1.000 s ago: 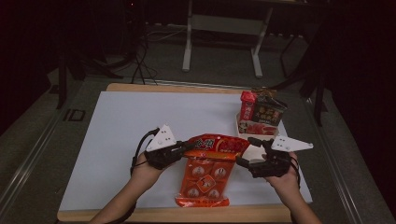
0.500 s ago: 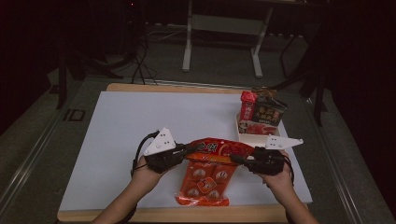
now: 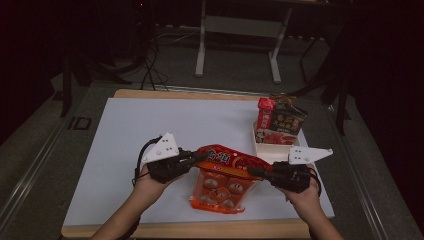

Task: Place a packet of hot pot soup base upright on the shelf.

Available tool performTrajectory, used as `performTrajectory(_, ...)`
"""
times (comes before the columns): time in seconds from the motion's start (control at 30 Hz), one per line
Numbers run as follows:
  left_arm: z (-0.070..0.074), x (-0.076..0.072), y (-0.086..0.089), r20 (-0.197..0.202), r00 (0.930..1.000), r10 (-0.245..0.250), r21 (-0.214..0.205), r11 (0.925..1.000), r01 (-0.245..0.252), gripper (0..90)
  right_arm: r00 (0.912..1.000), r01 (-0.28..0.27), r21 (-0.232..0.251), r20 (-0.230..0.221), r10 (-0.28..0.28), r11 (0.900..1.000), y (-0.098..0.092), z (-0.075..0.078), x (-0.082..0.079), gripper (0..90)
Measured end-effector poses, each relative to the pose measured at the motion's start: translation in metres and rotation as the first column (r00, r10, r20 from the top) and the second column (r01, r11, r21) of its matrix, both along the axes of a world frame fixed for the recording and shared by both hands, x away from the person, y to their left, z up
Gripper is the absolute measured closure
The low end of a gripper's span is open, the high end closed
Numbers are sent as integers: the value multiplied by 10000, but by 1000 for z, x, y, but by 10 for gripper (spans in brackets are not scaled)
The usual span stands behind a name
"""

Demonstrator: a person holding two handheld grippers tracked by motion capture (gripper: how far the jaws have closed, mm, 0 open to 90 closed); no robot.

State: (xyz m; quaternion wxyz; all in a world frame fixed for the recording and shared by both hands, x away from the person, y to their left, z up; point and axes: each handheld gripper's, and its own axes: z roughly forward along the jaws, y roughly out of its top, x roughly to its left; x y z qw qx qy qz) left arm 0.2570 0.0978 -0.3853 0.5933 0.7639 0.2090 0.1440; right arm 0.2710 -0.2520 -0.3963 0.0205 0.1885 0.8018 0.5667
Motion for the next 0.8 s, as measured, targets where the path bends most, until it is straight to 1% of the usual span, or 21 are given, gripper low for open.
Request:
performTrajectory(0.03,0,0,0,0,10000,0,0,10000,0,900,10000,11,17,31,-11,10000,1,3,0,900)
performTrajectory(0.07,1,0,2,58,10000,-41,-67,10000,42,900,10000,11,17,31,-11,10000,1,3,0,900)
performTrajectory(0.1,4,0,4,180,9998,-30,-181,9998,33,900,9998,102,64,156,-103,9999,2,10,1,900)
performTrajectory(0.17,7,0,6,252,9996,-131,-400,9991,141,900,9994,137,108,303,-141,9998,3,17,2,900)
performTrajectory(0.23,12,0,7,347,9992,-206,-467,9987,222,899,9986,196,157,493,-203,9997,3,25,3,900)
performTrajectory(0.27,12,0,7,347,9992,-206,-467,9987,222,899,9986,196,157,493,-203,9997,3,25,3,900)
performTrajectory(0.3,12,0,7,347,9992,-206,-467,9987,222,899,9980,252,160,569,-260,9996,2,30,4,900)
performTrajectory(0.33,15,2,7,456,9985,-308,-523,9981,332,890,9970,326,186,691,-338,9993,2,37,6,900)
performTrajectory(0.37,18,3,8,498,9981,-360,-618,9973,391,881,9964,348,185,773,-361,9992,2,40,6,900)
performTrajectory(0.4,20,4,8,614,9976,-314,-717,9968,358,870,9960,369,179,803,-382,9992,1,43,7,900)
performTrajectory(0.47,22,4,8,640,9978,-194,-821,9963,247,786,9944,422,281,957,-447,9987,-1,52,9,900)
performTrajectory(0.53,24,6,10,476,9989,20,-1022,9948,29,654,9934,456,395,1038,-495,9982,-3,60,11,900)
performTrajectory(0.57,24,5,11,505,9986,149,-1177,9930,-89,594,9925,501,465,1094,-549,9977,-4,63,12,900)
performTrajectory(0.6,24,4,13,663,9974,295,-1347,9907,-204,554,9920,538,528,1115,-594,9972,-5,67,13,900)
performTrajectory(0.63,23,3,14,701,9968,389,-1419,9895,-287,496,9910,593,555,1172,-655,9967,-6,70,14,900)
performTrajectory(0.67,23,2,16,625,9973,390,-1575,9871,-288,450,9902,637,581,1205,-703,9963,-8,73,16,900)
performTrajectory(0.73,22,1,17,432,9975,566,-1508,9873,-495,306,9874,868,699,1267,-951,9938,-12,79,19,900)
performTrajectory(0.8,19,1,19,220,9969,750,-1436,9871,-711,214,9858,979,790,1289,-1075,9921,-17,85,23,900)
